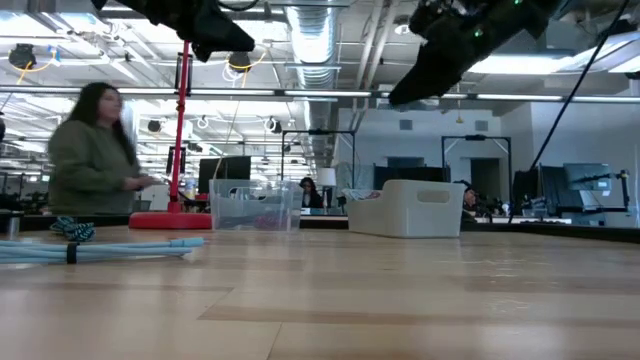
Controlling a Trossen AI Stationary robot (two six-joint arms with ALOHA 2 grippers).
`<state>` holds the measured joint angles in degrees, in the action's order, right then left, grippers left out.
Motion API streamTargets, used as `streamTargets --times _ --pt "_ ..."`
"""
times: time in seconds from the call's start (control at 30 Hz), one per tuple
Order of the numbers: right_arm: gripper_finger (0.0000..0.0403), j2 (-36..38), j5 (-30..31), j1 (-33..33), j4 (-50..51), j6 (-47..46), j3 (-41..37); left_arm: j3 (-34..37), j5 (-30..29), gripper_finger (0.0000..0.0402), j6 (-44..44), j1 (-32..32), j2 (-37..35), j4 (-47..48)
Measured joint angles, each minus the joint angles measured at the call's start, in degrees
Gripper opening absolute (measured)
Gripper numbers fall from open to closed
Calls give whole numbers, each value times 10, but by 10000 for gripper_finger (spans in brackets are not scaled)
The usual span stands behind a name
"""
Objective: Pick & Place USB Port
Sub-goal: Put the blue patterned USB cable into the transparent bin
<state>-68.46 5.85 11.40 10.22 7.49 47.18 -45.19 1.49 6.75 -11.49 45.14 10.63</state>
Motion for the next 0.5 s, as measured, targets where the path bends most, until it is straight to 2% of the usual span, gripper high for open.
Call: streamTargets --times 0.23,0.5 --pt "166 4 0 -57 -4 0 0 0 60 58 1 0 1 14" --pt "159 4 0 -96 -56 6 0 0 63 58 2 -1 2 -5"
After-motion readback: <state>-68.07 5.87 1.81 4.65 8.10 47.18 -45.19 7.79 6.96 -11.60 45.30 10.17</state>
